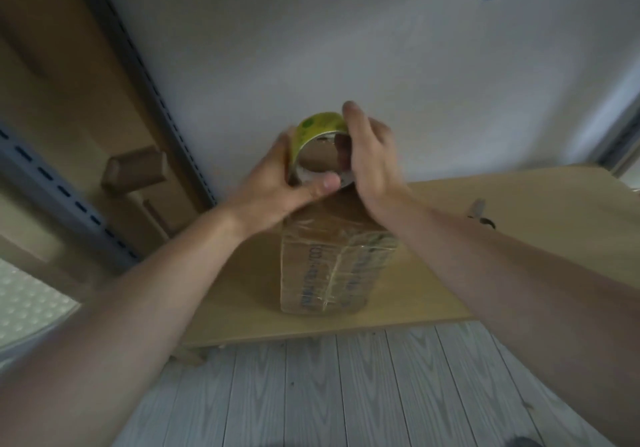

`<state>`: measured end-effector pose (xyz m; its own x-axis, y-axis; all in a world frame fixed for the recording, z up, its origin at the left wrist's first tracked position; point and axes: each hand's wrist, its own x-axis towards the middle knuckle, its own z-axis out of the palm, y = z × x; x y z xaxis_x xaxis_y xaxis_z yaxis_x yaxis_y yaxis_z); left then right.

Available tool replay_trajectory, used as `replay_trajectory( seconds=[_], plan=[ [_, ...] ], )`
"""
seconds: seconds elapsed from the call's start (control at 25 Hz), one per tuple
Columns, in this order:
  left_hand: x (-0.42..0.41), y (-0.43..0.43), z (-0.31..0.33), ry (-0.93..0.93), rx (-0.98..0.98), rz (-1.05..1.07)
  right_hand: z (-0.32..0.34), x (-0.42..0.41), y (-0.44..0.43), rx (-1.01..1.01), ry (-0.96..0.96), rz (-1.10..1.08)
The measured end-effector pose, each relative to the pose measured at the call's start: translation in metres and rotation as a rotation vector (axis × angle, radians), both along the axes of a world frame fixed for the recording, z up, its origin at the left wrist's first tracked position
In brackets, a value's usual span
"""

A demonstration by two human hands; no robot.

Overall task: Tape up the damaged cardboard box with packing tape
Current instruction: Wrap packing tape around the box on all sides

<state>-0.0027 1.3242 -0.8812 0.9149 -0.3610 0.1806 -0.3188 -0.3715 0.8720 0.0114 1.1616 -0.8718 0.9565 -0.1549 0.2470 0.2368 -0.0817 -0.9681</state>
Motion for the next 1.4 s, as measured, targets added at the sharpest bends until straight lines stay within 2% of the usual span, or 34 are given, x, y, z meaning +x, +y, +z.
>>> replay_trajectory(
  seconds=[0.16, 0.28, 0.4, 0.48, 0.6, 0.72, 0.8, 0.92, 1.04, 1.08, 1.24, 1.4],
  plan=[
    [0.008, 0.019, -0.034, 0.038, 0.074, 0.076, 0.0, -0.001, 0.022, -0.187, 0.021, 0.108],
    [0.002, 0.042, -0.037, 0.036, 0.154, 0.033, 0.018, -0.003, 0.023, -0.465, -0.05, 0.177],
    [0.0, 0.044, -0.04, -0.005, 0.279, 0.088, 0.036, 0.005, 0.003, -0.631, -0.12, 0.089],
    [-0.003, 0.041, -0.036, 0.05, 0.372, 0.138, 0.044, 0.009, -0.016, -0.705, -0.152, 0.057],
    [-0.007, 0.041, -0.032, 0.071, 0.392, 0.142, 0.046, 0.014, -0.044, -0.98, -0.22, -0.057],
    [-0.008, 0.041, -0.031, 0.035, 0.452, 0.138, 0.026, 0.016, -0.073, -1.112, -0.147, -0.1],
    [-0.006, 0.041, -0.033, 0.033, 0.492, 0.13, 0.005, 0.014, -0.084, -1.096, -0.053, -0.059],
    [-0.005, 0.041, -0.033, 0.038, 0.508, 0.102, -0.015, 0.013, -0.083, -1.007, -0.036, -0.041],
    [-0.005, 0.043, -0.037, 0.054, 0.477, 0.157, -0.039, 0.008, -0.076, -0.954, 0.069, -0.023],
    [-0.006, 0.043, -0.041, 0.093, 0.417, 0.196, -0.048, 0.005, -0.073, -0.902, 0.124, -0.012],
    [-0.006, 0.036, -0.052, 0.471, -0.114, 0.418, -0.063, 0.002, -0.073, -0.614, 0.234, 0.017],
    [-0.019, 0.025, -0.042, 0.499, -0.335, 0.48, -0.071, -0.004, -0.086, -0.417, 0.227, 0.107]
  ],
)
